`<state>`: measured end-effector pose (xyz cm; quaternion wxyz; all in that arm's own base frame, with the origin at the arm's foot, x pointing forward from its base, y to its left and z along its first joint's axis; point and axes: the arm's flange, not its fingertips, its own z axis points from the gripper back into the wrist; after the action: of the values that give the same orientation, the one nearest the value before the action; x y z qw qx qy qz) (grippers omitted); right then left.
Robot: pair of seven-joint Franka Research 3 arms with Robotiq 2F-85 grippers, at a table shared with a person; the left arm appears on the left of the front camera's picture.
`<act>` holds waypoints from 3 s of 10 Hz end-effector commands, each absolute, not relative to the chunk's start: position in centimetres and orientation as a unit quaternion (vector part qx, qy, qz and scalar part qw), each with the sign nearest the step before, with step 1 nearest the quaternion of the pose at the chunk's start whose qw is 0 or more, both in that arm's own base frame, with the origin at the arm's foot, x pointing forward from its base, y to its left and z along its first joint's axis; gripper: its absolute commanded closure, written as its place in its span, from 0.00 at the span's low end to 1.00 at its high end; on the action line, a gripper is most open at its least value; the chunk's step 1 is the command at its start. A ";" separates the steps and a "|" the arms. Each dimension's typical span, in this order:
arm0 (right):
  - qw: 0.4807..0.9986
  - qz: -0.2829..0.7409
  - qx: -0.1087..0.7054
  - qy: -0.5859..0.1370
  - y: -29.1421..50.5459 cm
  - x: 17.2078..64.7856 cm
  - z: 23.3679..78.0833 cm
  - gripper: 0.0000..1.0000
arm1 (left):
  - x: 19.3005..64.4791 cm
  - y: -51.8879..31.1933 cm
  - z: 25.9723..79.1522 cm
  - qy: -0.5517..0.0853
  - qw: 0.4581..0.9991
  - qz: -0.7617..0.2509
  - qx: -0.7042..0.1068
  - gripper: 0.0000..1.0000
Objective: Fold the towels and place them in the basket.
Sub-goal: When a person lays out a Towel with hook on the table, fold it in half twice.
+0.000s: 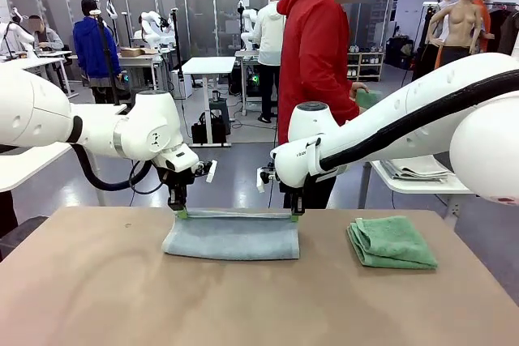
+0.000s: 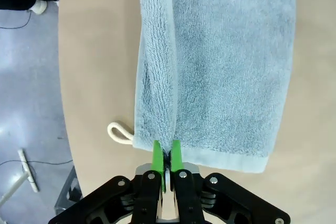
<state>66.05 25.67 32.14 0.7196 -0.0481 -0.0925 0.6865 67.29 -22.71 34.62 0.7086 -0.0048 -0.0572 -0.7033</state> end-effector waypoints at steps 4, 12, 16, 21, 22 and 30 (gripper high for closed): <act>0.714 0.689 -0.021 -0.125 25.1 66.1 33.2 0.70 | 67.5 -21.3 36.1 -0.096 0.703 -0.705 -0.007 0.71; 0.904 0.360 0.142 -0.180 23.9 52.6 43.3 0.34 | 58.3 -12.1 41.7 -0.171 0.611 -0.763 -0.121 0.43; 0.956 0.088 0.209 -0.184 23.8 51.6 41.3 0.34 | 57.9 -9.3 40.0 -0.234 0.596 -0.758 -0.127 0.43; 0.967 0.028 0.219 -0.129 24.2 51.1 39.2 0.34 | 56.9 -6.9 40.0 -0.309 0.582 -0.734 -0.165 0.43; 0.967 0.028 0.219 -0.129 24.2 51.1 39.2 0.34 | 55.0 -5.9 41.1 -0.337 0.582 -0.716 -0.188 0.43; 0.967 0.021 0.220 -0.124 24.5 51.3 39.2 0.34 | 52.4 -2.0 44.5 -0.361 0.612 -0.638 -0.297 0.43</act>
<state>51.29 24.57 39.23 0.9674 0.2202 -0.1236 0.0212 51.82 -1.47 43.97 0.6036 -0.2876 -0.3614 -0.6498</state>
